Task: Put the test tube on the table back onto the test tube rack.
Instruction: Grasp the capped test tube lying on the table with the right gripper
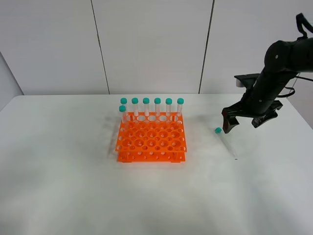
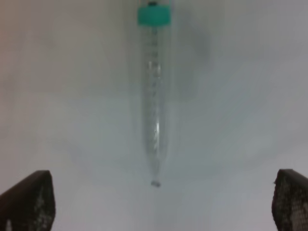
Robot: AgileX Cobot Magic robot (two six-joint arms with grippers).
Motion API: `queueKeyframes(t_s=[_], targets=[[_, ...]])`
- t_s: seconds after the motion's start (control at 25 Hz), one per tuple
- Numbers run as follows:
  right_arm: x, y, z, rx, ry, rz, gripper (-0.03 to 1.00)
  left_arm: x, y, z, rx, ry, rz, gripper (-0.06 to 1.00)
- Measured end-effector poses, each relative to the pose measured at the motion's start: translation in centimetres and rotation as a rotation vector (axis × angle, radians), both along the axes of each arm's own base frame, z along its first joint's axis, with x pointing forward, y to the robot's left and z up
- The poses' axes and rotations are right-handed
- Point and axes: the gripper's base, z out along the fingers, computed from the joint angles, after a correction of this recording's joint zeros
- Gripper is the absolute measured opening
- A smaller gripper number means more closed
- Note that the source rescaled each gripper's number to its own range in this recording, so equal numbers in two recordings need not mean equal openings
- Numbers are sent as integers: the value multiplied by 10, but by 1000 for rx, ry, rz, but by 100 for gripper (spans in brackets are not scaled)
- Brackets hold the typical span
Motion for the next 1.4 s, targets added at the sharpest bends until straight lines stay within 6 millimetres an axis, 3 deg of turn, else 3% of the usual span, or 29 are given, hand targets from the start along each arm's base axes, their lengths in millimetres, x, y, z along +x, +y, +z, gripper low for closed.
queueKeyframes(t_s=[0.24,0.4,1.04,1.4], targets=[[8,2,-39,-10,62,17,100,0,0,0,0,0,0,100],[11,3,-54,-5,79,20,100,0,0,0,0,0,0,100],[20,4,-59,5,-1,23,100,0,0,0,0,0,0,100],[19,9,-80,4,47,34,100,0,0,0,0,0,0,100]])
